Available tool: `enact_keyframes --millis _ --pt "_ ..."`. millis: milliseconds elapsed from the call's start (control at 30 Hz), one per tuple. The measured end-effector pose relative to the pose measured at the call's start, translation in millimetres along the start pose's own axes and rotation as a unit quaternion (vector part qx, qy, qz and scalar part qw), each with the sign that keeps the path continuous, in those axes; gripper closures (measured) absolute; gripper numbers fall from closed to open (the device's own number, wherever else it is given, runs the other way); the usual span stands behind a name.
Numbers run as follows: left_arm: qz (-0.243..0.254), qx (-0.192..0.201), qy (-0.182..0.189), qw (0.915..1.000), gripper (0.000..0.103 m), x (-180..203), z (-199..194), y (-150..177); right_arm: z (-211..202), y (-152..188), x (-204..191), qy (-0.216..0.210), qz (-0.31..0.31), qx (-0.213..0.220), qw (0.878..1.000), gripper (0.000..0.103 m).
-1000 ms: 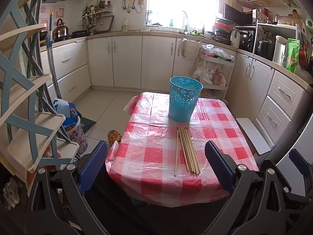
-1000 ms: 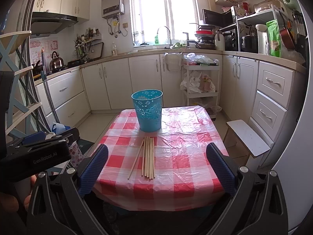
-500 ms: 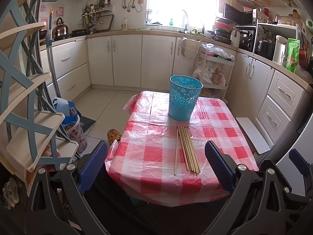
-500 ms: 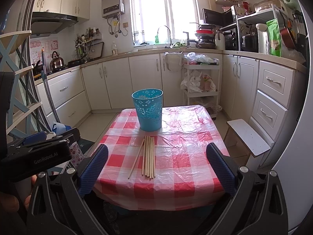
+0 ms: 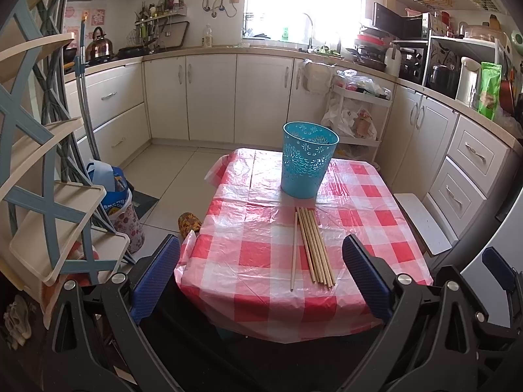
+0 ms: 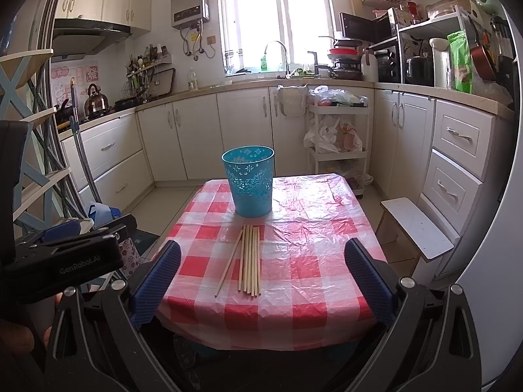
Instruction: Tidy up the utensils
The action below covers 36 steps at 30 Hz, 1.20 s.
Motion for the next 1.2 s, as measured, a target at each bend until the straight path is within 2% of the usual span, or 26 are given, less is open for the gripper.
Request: enact_keyframes --millis 267,700,767,833,867,933,1200 --pt "-0.003 -0.016 0.000 0.9999 0.008 0 20 -2 15 1 9 -0.009 0.002 -0.014 1.000 0.007" --pt "0.001 -0.077 0.010 0.9970 0.008 9 95 2 72 8 48 -0.028 0.028 -0.066 0.997 0.007" --pt "0.007 -0.084 0.010 0.9964 0.008 15 111 4 86 11 53 -0.037 0.028 -0.079 0.996 0.013" --pt "0.017 -0.090 0.012 0.9957 0.008 24 127 4 103 13 60 -0.043 0.030 -0.097 0.994 0.032" --pt "0.024 -0.093 0.012 0.9953 0.008 30 137 4 112 15 65 -0.049 0.033 -0.106 0.993 0.035" --pt "0.036 -0.103 0.016 0.9939 0.008 43 155 5 133 16 72 -0.063 0.039 -0.122 0.990 0.050" --pt "0.045 -0.133 0.014 0.9900 0.008 63 199 9 238 27 85 -0.096 0.032 -0.211 0.972 0.080"
Point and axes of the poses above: each gripper's, at about its wrist camera, not at the fingertips, and z roughly the way its jaws point, x to its right, y to its underside, the point moved 4 cm from there along z, roughly the way its jaws point, and after that the axes turned 14 degrees about -y, right-handed, at the moved point
